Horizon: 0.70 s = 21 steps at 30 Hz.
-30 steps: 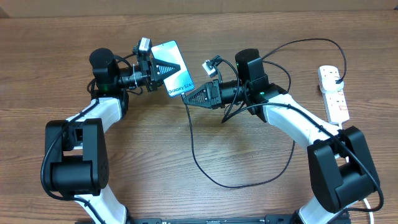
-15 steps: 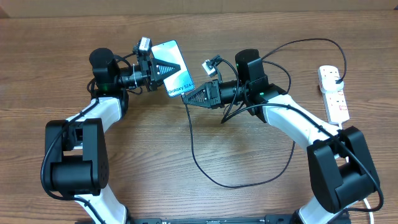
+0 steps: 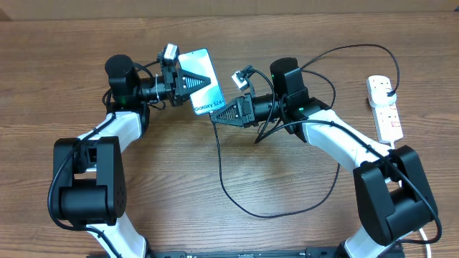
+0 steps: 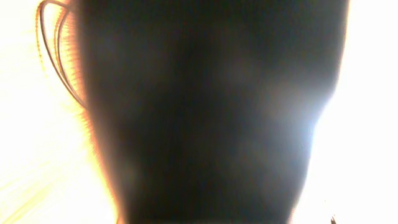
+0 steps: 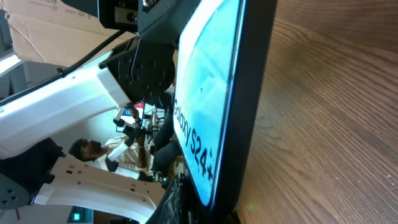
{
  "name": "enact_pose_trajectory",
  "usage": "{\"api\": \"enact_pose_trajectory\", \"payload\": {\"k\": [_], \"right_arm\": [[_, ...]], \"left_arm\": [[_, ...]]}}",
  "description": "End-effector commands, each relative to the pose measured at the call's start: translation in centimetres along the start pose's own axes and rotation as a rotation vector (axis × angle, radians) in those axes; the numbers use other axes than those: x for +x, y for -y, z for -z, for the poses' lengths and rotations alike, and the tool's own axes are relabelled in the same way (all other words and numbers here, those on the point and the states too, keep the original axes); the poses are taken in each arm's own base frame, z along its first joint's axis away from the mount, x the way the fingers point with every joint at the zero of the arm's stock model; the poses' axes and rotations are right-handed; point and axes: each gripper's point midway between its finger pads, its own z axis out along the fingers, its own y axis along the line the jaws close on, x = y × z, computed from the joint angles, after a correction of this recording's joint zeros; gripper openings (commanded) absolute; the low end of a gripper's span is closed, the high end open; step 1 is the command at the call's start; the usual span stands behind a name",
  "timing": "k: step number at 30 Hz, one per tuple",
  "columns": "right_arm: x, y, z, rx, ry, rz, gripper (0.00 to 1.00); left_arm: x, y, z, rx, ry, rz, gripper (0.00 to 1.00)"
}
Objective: Plug charger to phone and switch on socket
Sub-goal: 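Push the plug into the phone's bottom port with the right gripper, then lower the plugged phone flat onto the table with both grippers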
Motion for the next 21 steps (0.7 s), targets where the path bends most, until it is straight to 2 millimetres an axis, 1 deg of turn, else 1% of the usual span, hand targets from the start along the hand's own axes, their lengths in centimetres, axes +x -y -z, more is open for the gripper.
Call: {"api": "enact_pose_trajectory", "payload": {"k": [1, 7, 13, 21], "right_arm": [[-2.2, 1.0, 0.6, 0.075, 0.095, 0.023, 0.04], [-2.1, 1.3, 0.8, 0.081, 0.093, 0.017, 0.04], [-1.5, 1.8, 0.8, 0.098, 0.076, 0.026, 0.04], [-1.5, 2.0, 1.2, 0.098, 0.073, 0.03, 0.04]], "left_arm": [[4.1, 0.8, -2.5, 0.041, -0.218, -0.039, 0.04], [4.2, 0.5, -2.5, 0.041, -0.218, -0.038, 0.04], [4.2, 0.5, -2.5, 0.042, -0.218, -0.046, 0.04], [4.3, 0.5, -2.5, 0.045, -0.219, -0.069, 0.04]]}}
